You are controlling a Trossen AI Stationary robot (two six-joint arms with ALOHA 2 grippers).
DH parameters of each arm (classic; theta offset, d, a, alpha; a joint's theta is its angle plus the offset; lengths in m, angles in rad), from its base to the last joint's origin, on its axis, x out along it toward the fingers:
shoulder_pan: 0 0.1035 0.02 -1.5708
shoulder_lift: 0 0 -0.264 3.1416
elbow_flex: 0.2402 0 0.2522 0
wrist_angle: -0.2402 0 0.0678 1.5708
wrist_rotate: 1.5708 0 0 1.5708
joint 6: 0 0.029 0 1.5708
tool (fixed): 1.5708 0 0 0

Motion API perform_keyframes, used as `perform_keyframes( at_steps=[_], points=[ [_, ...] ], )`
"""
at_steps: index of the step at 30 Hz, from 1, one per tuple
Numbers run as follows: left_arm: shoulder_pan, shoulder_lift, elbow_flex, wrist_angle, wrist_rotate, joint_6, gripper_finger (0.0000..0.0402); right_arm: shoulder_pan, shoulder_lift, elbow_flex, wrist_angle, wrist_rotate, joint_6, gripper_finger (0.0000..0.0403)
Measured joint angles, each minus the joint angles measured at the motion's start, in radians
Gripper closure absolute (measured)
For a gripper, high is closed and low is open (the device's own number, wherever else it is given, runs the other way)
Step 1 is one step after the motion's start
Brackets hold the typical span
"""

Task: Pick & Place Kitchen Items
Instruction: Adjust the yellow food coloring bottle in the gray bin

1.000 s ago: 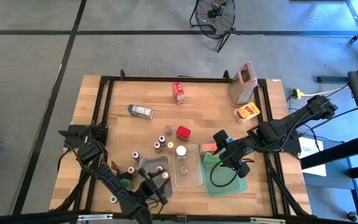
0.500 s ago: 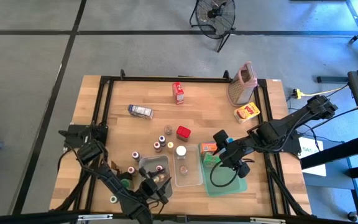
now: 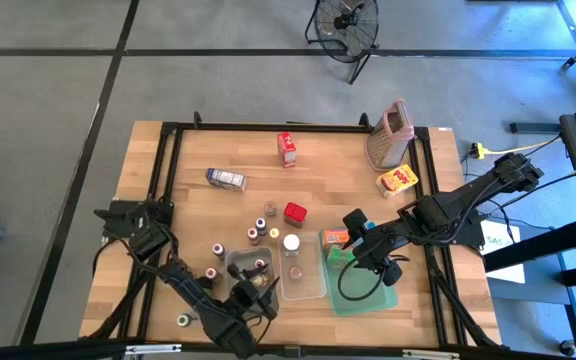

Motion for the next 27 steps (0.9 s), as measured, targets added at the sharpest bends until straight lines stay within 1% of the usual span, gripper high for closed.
perform_keyframes(
  at_steps=[17,27],
  points=[
    [0.005,0.003,0.004,-0.003,-0.046,0.020,0.0189,0.000,0.000,0.000,0.000,0.000,0.000,0.0155],
    [0.019,0.003,0.113,-0.007,-0.059,0.248,0.0189,0.000,0.000,0.000,0.000,0.000,0.000,0.0155]
  ],
)
